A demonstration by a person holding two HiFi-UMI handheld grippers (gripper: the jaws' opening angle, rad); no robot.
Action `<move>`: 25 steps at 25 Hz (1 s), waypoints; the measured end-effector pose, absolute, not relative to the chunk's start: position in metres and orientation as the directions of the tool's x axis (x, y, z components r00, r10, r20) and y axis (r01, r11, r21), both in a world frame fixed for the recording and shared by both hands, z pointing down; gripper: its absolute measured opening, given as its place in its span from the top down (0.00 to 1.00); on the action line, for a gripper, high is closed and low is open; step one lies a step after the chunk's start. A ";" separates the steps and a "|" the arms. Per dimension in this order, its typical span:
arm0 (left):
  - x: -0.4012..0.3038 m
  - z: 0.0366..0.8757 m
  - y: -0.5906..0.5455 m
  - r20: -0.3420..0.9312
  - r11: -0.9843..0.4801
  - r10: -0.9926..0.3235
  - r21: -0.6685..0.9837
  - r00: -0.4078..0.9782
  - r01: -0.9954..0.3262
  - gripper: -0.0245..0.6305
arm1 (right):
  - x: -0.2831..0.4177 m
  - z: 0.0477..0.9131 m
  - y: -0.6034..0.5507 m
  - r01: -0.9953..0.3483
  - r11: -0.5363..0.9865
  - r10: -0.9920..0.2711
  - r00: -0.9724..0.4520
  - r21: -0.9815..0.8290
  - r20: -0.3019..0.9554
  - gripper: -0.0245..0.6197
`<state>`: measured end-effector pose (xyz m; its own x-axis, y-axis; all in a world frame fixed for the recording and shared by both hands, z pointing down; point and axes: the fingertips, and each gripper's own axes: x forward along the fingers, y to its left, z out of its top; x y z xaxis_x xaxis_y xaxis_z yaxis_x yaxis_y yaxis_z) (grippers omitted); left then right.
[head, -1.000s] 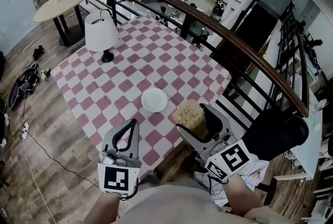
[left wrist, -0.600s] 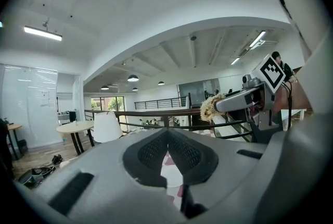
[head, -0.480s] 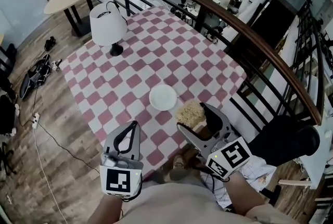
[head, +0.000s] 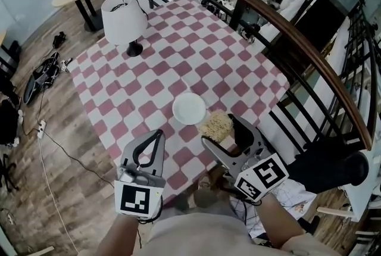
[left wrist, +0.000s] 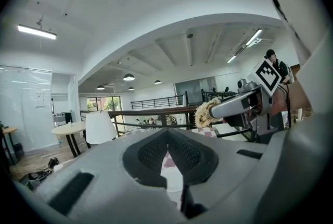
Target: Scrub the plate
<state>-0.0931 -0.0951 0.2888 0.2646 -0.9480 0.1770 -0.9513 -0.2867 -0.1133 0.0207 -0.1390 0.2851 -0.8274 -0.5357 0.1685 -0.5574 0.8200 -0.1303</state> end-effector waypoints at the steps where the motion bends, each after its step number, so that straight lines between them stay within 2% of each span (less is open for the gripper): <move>1: -0.094 0.290 -0.100 0.177 -0.286 -0.948 -0.116 0.264 -0.951 0.94 | 0.017 0.287 -0.144 -0.557 0.822 -0.536 -0.827 -0.122 0.168 0.40; 5: -0.095 0.305 -0.119 0.198 -0.292 -0.944 -0.122 0.265 -0.949 0.94 | 0.003 0.298 -0.164 -0.551 0.832 -0.532 -0.827 -0.074 0.181 0.40; 10: -0.097 0.335 -0.155 0.226 -0.311 -0.933 -0.105 0.282 -0.945 0.94 | -0.017 0.323 -0.201 -0.547 0.832 -0.526 -0.831 -0.095 0.182 0.40; 25: -0.102 0.450 -0.215 0.370 -0.377 -0.868 -0.059 0.330 -0.924 0.94 | -0.042 0.454 -0.274 -0.559 0.820 -0.511 -0.813 -0.127 0.279 0.40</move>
<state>-0.1019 -0.2152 0.4504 0.3304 -0.8681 0.3703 -0.9244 -0.3768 -0.0586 -0.0416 -0.2740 0.4535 -0.8131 -0.5108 0.2791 -0.5586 0.8197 -0.1270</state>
